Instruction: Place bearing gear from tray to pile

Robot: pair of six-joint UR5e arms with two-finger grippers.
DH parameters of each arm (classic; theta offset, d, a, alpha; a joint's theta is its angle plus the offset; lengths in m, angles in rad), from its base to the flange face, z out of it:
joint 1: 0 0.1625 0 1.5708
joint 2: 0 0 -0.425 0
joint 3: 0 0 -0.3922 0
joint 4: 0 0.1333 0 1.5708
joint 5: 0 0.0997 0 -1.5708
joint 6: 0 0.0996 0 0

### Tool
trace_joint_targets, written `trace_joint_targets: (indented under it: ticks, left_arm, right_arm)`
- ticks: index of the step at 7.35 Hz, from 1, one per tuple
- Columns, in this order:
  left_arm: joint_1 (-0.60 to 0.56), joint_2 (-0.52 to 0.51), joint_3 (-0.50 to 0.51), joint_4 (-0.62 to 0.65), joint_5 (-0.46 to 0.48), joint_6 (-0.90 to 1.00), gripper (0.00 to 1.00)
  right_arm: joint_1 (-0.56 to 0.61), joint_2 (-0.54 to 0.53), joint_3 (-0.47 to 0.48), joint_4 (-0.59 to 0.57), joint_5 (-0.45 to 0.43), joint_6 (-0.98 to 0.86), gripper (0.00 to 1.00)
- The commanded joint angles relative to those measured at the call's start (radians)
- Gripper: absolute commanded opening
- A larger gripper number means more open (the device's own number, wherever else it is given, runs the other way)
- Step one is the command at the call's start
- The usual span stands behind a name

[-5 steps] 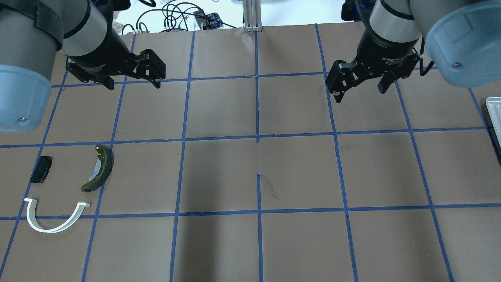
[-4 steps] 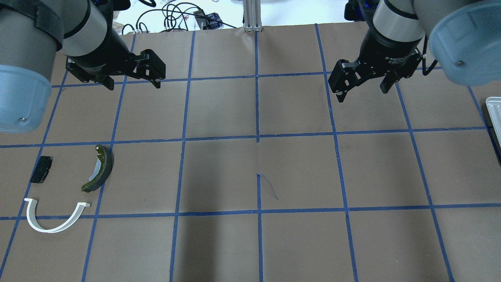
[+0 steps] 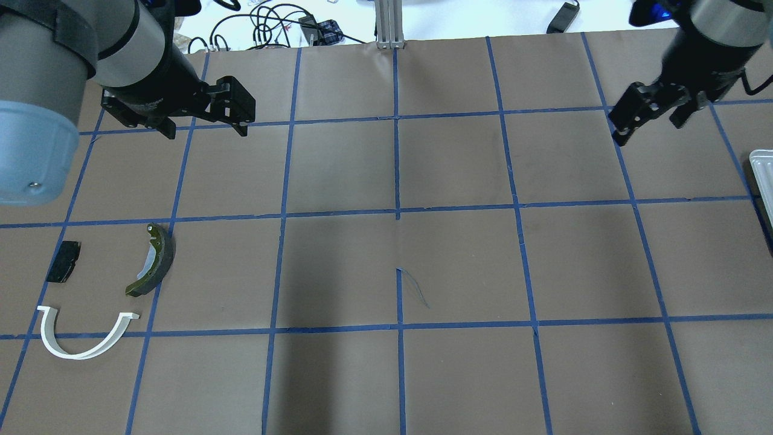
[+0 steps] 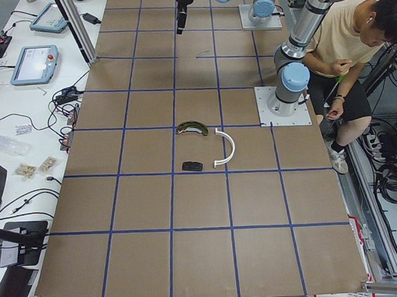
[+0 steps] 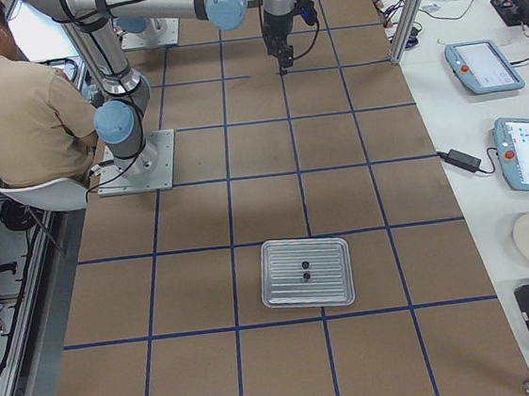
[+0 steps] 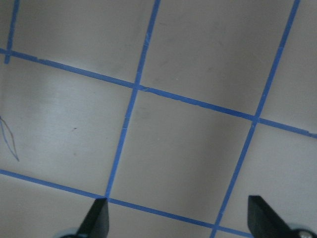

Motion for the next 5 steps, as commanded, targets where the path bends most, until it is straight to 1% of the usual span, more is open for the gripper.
trace_joint_targets:
  ticks: [1,3,4,5]
  left_arm:
    - [0.0,0.0,0.0,0.0,0.0,0.0,1.0]
    - [0.0,0.0,0.0,0.0,0.0,0.0,1.0]
    - [0.0,0.0,0.0,0.0,0.0,0.0,1.0]
    - [0.0,0.001,0.0,0.0,0.0,0.0,1.0]
  right_arm:
    - [-0.184,0.087,0.002,-0.137,-0.006,-0.211,1.0]
    - [-0.336,0.185,0.002,-0.263,-0.006,-0.491,1.0]
    - [-0.411,0.246,0.001,-0.294,-0.002,-0.604,1.0]
    - [-0.481,0.317,-0.001,-0.365,0.001,-0.694,1.0]
